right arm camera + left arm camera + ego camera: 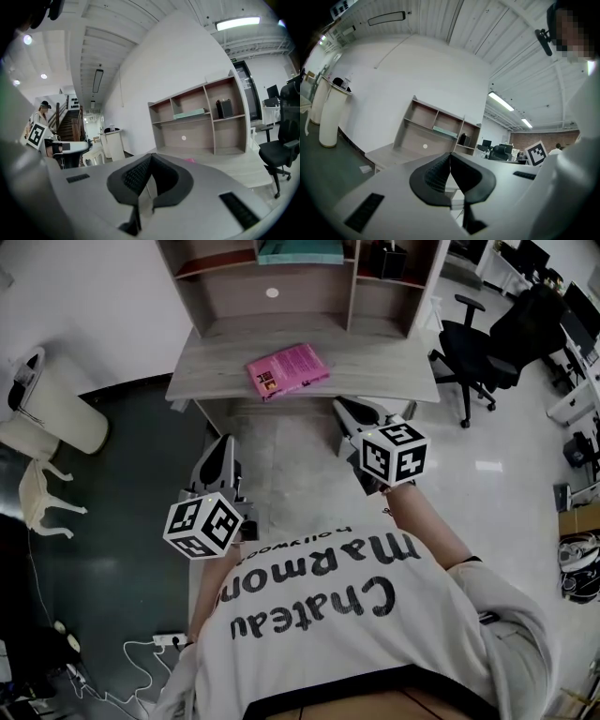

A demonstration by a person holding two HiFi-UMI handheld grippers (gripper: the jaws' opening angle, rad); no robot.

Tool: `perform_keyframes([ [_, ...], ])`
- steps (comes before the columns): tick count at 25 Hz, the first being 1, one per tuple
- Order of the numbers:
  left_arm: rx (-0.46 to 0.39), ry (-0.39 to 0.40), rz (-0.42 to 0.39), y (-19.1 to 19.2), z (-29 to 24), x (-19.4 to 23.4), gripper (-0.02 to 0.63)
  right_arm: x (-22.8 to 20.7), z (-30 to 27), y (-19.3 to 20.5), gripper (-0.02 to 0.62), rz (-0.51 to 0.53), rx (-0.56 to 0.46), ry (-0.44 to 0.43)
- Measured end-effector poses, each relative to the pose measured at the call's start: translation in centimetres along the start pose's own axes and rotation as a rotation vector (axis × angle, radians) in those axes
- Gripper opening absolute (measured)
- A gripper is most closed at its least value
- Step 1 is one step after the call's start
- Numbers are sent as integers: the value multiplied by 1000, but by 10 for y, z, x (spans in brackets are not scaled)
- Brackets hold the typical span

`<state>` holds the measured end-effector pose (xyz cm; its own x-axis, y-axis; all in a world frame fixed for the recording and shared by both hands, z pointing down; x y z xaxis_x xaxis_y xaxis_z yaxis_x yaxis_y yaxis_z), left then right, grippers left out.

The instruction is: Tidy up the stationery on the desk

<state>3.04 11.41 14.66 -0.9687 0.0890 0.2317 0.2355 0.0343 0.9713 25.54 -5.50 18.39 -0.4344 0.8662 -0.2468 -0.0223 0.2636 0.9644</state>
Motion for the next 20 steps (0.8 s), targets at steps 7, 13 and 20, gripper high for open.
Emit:
perform_keyframes([
  [7, 25, -23, 16, 7, -28, 9, 17, -24, -22, 1, 9, -11, 9, -10],
  [13, 87, -44, 33, 22, -44, 25, 17, -37, -41, 25, 9, -71, 67, -4],
  [20, 168, -44, 44, 33, -76, 60, 17, -52, -78, 48, 9, -166, 123, 23],
])
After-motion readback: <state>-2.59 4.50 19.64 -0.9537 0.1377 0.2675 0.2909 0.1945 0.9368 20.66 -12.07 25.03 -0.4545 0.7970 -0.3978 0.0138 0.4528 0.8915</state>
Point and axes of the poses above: the fingertips, and each gripper's own axes: z backward along the fingers, x to its left, y out of its underside, the point moved 8 cm from there along z, backward along the fingers, and after that the axes turned 6 degrees about -y, right-handed, at the moved point
